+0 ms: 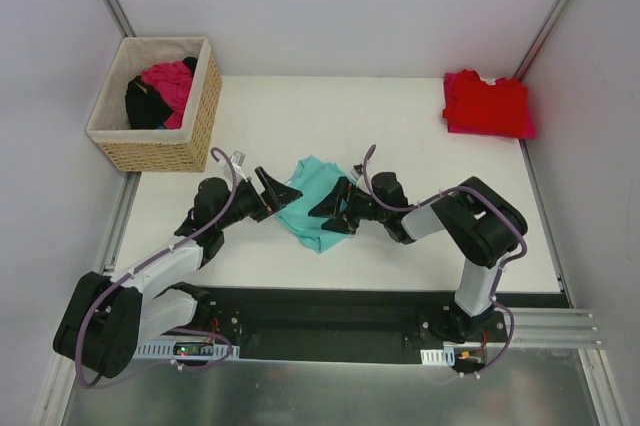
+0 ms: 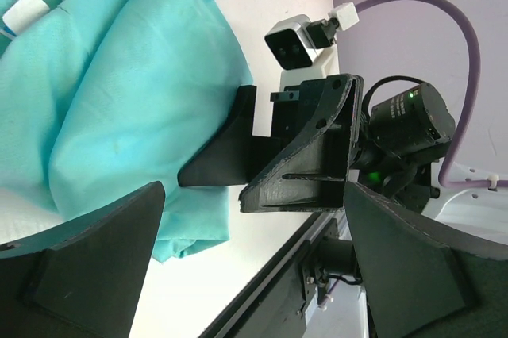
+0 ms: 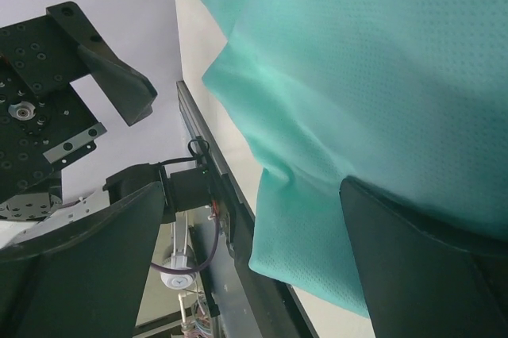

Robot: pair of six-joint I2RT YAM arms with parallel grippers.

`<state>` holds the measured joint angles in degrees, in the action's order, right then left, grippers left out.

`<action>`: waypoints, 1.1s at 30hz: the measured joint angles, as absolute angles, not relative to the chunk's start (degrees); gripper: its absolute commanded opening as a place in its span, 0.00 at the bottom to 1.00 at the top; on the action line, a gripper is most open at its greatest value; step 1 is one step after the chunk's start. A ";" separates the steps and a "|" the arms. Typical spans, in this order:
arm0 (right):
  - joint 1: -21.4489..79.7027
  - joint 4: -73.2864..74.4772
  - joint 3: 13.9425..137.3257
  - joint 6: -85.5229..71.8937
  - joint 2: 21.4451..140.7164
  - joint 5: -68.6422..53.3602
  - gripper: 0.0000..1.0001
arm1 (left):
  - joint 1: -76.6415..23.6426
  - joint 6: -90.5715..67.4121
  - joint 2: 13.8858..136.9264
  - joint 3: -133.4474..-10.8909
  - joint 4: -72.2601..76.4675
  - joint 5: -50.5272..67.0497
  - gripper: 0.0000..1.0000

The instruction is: Fold and stack the t-shirts

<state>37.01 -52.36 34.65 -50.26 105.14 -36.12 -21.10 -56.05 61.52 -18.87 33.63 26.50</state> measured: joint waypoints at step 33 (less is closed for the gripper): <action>46.02 -37.58 37.76 -44.03 99.33 -32.23 0.98 | -20.51 -55.88 56.84 -17.85 29.98 26.44 0.96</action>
